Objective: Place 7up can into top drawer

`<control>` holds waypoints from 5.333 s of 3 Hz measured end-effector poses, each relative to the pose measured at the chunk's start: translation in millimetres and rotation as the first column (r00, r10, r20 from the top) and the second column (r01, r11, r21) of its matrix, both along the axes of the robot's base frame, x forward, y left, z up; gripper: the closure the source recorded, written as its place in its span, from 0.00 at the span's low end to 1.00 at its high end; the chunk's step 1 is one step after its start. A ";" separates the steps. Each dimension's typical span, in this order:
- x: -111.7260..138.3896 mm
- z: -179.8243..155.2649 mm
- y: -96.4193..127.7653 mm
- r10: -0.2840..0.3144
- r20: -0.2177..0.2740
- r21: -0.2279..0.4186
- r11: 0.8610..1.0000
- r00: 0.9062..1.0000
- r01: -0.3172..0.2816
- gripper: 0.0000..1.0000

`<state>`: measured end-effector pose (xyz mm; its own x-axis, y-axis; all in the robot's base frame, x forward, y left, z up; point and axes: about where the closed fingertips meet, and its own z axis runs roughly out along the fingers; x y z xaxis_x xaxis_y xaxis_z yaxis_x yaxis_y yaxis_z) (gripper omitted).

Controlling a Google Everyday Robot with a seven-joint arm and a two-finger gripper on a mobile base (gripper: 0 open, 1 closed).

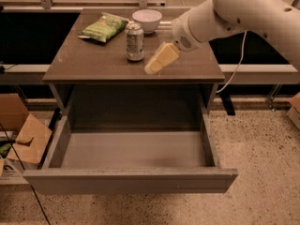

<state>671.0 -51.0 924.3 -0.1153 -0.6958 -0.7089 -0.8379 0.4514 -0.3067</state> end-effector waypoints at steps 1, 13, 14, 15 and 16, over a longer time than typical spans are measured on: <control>27.2 -19.3 13.5 0.003 -0.031 0.030 1.000 1.000 -0.002 0.00; -152.2 -33.9 8.6 0.115 -0.168 0.292 0.954 0.979 -0.062 1.00; -166.0 -65.1 2.0 0.090 -0.162 0.304 0.952 0.983 -0.037 1.00; -162.8 -99.9 -3.4 0.053 -0.141 0.329 0.944 0.989 -0.003 1.00; -156.7 -134.9 -9.4 0.025 -0.129 0.336 0.942 0.991 0.020 1.00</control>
Offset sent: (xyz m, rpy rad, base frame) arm 0.0849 0.0433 -0.0419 0.1033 0.0958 0.0229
